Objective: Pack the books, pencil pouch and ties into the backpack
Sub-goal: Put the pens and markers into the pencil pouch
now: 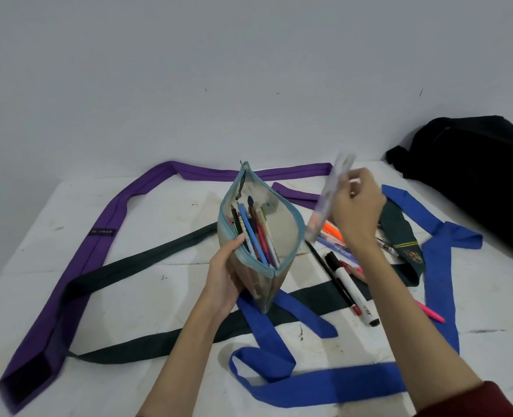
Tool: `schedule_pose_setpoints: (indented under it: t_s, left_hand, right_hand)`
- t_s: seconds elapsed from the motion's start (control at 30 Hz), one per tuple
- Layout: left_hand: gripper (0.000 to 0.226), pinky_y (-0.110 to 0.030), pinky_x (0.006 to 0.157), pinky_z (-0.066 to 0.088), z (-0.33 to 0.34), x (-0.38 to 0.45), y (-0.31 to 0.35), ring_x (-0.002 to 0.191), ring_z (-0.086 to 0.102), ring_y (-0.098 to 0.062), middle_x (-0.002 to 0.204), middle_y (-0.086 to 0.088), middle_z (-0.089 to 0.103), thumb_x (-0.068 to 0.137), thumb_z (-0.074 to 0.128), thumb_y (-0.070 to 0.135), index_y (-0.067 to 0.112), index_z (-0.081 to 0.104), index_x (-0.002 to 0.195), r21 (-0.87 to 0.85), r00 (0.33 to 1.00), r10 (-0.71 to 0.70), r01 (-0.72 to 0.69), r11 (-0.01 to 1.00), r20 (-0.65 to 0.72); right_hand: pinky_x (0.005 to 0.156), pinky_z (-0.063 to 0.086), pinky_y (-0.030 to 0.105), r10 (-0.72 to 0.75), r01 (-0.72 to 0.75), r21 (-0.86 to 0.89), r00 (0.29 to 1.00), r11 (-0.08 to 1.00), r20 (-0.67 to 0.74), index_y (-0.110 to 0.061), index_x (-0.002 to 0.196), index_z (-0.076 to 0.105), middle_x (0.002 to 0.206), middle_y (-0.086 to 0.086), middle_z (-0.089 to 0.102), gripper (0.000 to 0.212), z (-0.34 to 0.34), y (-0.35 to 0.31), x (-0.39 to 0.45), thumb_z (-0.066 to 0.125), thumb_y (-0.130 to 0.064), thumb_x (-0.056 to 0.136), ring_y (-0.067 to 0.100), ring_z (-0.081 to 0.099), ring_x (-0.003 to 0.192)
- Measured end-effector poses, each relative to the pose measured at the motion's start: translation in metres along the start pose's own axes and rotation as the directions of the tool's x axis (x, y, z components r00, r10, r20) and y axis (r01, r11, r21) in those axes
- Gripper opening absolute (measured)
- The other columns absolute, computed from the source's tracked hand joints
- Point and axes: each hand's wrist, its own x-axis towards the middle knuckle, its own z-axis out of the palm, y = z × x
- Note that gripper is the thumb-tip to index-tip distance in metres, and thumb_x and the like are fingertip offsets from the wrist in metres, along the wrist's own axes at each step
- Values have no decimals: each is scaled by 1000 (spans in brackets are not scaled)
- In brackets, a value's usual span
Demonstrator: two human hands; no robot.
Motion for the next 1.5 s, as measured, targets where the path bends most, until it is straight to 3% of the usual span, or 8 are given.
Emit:
schedule_pose_setpoints:
  t_s: [0.17, 0.3, 0.47, 0.6, 0.83, 1.1, 1.3, 1.5]
  left_hand:
    - [38, -35, 79, 52, 0, 1, 0, 89, 66, -19, 89, -4, 73, 68, 60, 33, 20, 63, 104, -8, 1000, -2, 2, 1000, 1]
    - [38, -36, 82, 51, 0, 2, -1, 91, 65, -20, 90, -4, 73, 67, 61, 31, 20, 63, 104, -27, 1000, -2, 2, 1000, -9]
    - [41, -37, 85, 49, 0, 2, 0, 97, 64, -23, 97, -6, 72, 69, 62, 31, 18, 64, 108, -26, 1000, -1, 1, 1000, -1]
    - [41, -36, 80, 50, 2, 0, -2, 92, 66, -20, 95, -5, 73, 68, 62, 30, 18, 64, 107, 4, 1000, -1, 1, 1000, 8]
    - [35, -40, 89, 49, 3, 0, -3, 94, 65, -23, 98, -8, 72, 72, 63, 27, 17, 65, 106, -3, 1000, -18, 18, 1000, 21]
    - [35, -38, 87, 49, 1, 1, -3, 95, 64, -23, 95, -6, 72, 74, 57, 30, 18, 64, 107, -13, 1000, -20, 20, 1000, 23]
    - [42, -38, 85, 49, -1, 2, -4, 96, 64, -24, 97, -7, 72, 70, 65, 29, 18, 63, 110, -9, 999, -27, 27, 1000, 23]
    - [40, -38, 86, 49, 0, 1, -5, 99, 63, -24, 97, -6, 72, 73, 63, 30, 18, 62, 111, 4, 1000, -18, 18, 1000, 17]
  right_hand:
    - [47, 51, 39, -230, 334, 340, 922, 879, -310, -29, 82, 45, 61, 0, 61, 18, -7, -61, 1, 50, -17, 95, 28, 64, 53]
    - [48, 52, 37, -300, 286, 317, 954, 904, -6, -21, 73, 54, 60, 6, 63, 19, 6, -71, -24, 58, -11, 88, 23, 63, 51]
    - [54, 37, 25, -195, 350, -243, 847, 905, 494, -6, 70, 56, 64, 7, 58, 23, 34, -47, -40, 53, -17, 90, 19, 51, 58]
    - [51, 34, 26, -56, 391, -415, 779, 822, 624, -10, 61, 42, 58, 3, 41, 37, 50, -39, -39, 46, -24, 95, 23, 46, 59]
    - [46, 30, 25, -27, 401, -402, 734, 823, 678, -10, 57, 43, 57, 3, 40, 39, 53, -37, -30, 51, -22, 93, 19, 42, 54]
    - [58, 39, 24, -100, 145, -245, 977, 959, 187, -9, 64, 58, 55, 1, 55, 32, -6, -15, -3, 52, -24, 92, 14, 48, 54]
    - [64, 39, 29, 258, 297, -762, 818, 575, 514, -12, 96, 61, 88, 2, 60, 23, 3, 43, -20, 56, -33, 90, 21, 55, 79]
    - [66, 36, 28, 200, 291, -707, 829, 644, 523, -11, 100, 57, 103, 6, 59, 18, 14, 43, -30, 52, -27, 95, 20, 52, 84]
